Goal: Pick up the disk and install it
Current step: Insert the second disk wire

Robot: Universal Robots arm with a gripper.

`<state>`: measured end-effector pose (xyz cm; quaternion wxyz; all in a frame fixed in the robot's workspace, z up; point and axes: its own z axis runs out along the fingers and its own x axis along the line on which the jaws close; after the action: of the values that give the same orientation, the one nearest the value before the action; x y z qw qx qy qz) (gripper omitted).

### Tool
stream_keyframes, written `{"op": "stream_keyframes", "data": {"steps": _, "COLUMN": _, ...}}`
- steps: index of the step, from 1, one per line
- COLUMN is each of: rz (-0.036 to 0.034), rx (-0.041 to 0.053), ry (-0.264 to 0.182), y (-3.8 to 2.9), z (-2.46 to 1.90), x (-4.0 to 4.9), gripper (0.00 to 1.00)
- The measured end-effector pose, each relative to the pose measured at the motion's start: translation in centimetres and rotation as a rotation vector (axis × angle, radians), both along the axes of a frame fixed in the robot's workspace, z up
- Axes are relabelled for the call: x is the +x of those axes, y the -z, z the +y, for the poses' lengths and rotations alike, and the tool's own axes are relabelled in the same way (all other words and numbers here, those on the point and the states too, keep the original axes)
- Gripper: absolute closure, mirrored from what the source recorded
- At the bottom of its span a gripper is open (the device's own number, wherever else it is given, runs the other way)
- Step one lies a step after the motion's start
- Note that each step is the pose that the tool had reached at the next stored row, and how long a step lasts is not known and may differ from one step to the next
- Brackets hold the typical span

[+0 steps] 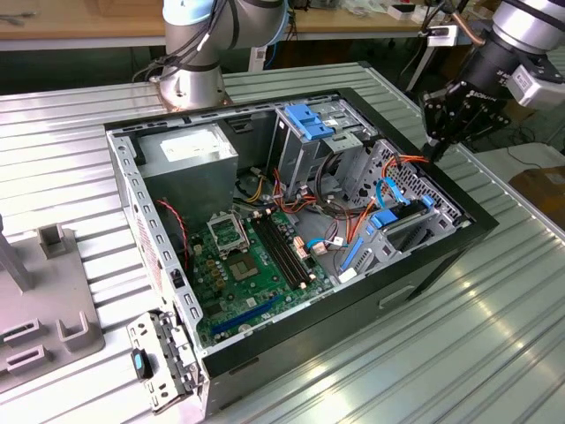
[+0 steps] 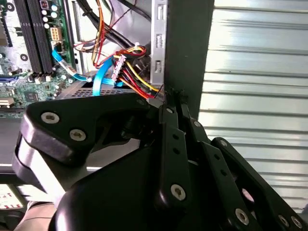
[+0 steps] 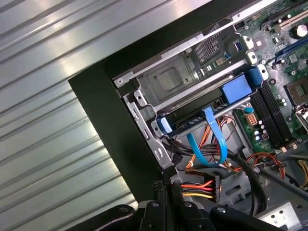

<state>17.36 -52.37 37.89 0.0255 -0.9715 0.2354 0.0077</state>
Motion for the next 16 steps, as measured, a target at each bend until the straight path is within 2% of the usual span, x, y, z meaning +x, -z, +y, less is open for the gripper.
{"op": "stream_keyframes", "data": {"steps": 2, "rz": -0.0024, "rx": 0.0001, "ry": 0.000, "y": 0.01, "z": -0.02, "x": -0.84, "gripper": 0.84}}
{"op": "stream_keyframes", "data": {"steps": 3, "rz": -0.0024, "rx": 0.0001, "ry": 0.004, "y": 0.02, "z": -0.03, "x": -0.88, "gripper": 0.84}}
{"op": "stream_keyframes", "data": {"steps": 8, "rz": -0.0024, "rx": -0.0003, "ry": 0.120, "y": 0.11, "z": -0.02, "x": -0.88, "gripper": 0.84}}
{"op": "stream_keyframes", "data": {"steps": 12, "rz": -0.0024, "rx": -0.0004, "ry": 0.138, "y": 0.13, "z": -0.03, "x": -0.89, "gripper": 0.84}}
{"op": "stream_keyframes", "data": {"steps": 14, "rz": -0.0023, "rx": -0.0002, "ry": 0.163, "y": 0.14, "z": -0.03, "x": -0.89, "gripper": 0.84}}
{"op": "stream_keyframes", "data": {"steps": 16, "rz": -0.0023, "rx": -0.0005, "ry": 0.232, "y": 0.14, "z": -0.03, "x": -0.89, "gripper": 0.84}}
